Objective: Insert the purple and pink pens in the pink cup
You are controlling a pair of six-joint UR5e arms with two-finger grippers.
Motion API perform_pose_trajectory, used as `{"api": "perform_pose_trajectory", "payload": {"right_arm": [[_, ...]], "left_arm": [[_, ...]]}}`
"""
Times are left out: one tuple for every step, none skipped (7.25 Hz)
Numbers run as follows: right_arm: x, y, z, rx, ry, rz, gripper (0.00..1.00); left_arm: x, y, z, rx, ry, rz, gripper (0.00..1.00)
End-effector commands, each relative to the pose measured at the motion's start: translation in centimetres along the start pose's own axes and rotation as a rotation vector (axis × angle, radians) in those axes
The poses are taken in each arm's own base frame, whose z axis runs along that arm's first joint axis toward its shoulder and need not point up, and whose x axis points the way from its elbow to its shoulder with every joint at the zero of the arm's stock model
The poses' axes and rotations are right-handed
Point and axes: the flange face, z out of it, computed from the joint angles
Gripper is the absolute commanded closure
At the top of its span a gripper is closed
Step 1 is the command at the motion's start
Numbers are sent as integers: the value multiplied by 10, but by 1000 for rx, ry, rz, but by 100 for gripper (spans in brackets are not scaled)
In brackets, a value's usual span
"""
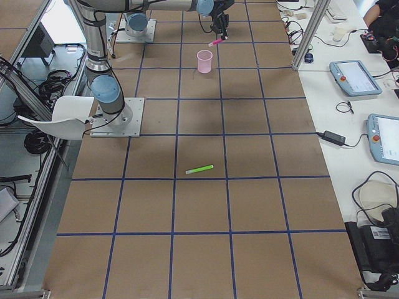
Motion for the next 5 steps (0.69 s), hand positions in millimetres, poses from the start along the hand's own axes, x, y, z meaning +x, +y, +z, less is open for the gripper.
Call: {"api": "perform_pose_trajectory", "payload": {"right_arm": [[-7, 39, 24, 101, 32, -7, 100], [-7, 48, 26, 109, 26, -5, 100], [-6, 56, 30, 107, 28, 19, 100], [-6, 70, 31, 105, 29, 40, 100], [-5, 85, 33, 124, 41, 15, 100]], "left_arm": [[16, 5, -5, 11, 0, 21, 100], [17, 6, -10, 19, -4, 20, 100], [19, 8, -14, 26, -5, 22, 100], [24, 11, -20, 35, -6, 29, 100], [32, 14, -21, 38, -6, 44, 100]]}}
